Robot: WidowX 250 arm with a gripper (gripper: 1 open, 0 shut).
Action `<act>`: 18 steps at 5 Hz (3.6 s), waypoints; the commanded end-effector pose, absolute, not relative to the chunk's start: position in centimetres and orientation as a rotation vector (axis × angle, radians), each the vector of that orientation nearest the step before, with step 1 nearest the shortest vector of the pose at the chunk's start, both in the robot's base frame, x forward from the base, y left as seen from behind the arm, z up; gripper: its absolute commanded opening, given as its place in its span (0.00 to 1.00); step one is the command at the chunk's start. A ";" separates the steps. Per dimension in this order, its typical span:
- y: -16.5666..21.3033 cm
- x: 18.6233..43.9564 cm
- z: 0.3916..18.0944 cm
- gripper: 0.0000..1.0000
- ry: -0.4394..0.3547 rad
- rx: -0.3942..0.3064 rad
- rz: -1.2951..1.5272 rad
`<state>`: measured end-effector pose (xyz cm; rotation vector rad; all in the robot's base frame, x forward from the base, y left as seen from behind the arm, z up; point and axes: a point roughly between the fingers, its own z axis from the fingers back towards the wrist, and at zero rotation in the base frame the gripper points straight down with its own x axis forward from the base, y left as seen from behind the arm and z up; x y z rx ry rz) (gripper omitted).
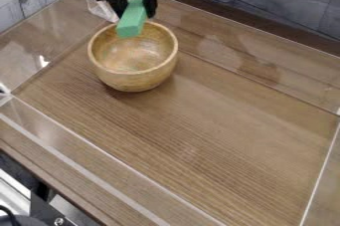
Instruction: Move green object from inside the wooden bowl to the table next to it
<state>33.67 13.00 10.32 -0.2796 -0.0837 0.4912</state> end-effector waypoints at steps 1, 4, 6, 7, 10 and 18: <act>11.9 34.3 14.3 0.00 -0.193 -0.281 0.422; 3.0 33.2 16.6 0.00 -0.197 -0.272 0.439; -3.3 33.1 16.0 0.00 -0.197 -0.242 0.354; -3.2 32.8 14.8 0.00 -0.193 -0.242 0.243; -2.2 31.4 14.4 0.00 -0.178 -0.239 0.042; -6.5 29.8 9.3 1.00 -0.081 -0.203 -0.180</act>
